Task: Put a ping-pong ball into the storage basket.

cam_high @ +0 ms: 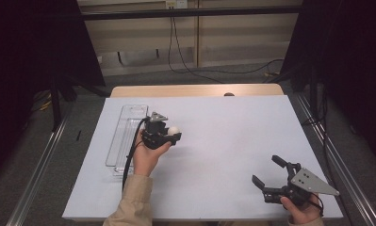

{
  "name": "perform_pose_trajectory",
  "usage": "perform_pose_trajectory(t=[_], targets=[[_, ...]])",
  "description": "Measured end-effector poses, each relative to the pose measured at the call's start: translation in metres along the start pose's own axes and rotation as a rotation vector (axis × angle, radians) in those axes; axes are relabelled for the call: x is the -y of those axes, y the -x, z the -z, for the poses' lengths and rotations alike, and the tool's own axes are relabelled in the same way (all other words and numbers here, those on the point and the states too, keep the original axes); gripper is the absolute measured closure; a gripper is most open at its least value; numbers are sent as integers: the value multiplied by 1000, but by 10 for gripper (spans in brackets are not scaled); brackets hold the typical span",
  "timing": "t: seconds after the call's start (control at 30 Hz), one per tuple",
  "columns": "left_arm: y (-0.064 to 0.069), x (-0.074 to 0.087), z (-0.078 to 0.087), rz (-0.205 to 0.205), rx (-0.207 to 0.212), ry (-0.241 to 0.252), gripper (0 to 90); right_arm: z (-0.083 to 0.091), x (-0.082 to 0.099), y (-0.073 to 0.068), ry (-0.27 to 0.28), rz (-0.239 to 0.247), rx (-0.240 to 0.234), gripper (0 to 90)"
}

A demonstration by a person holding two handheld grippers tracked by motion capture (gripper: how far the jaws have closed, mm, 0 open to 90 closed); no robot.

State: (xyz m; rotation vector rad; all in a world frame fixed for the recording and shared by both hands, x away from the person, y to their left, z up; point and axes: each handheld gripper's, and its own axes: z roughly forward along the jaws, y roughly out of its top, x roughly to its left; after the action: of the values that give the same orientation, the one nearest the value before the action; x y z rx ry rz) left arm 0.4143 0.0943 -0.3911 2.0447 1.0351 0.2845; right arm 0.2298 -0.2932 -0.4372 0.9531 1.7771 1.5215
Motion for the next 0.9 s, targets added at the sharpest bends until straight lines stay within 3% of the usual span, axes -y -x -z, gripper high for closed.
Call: perform_pose_trajectory(t=[0.9], targets=[[-8,2,18,14,-26,20,510,0,1,1,-2,-5,-1,38]])
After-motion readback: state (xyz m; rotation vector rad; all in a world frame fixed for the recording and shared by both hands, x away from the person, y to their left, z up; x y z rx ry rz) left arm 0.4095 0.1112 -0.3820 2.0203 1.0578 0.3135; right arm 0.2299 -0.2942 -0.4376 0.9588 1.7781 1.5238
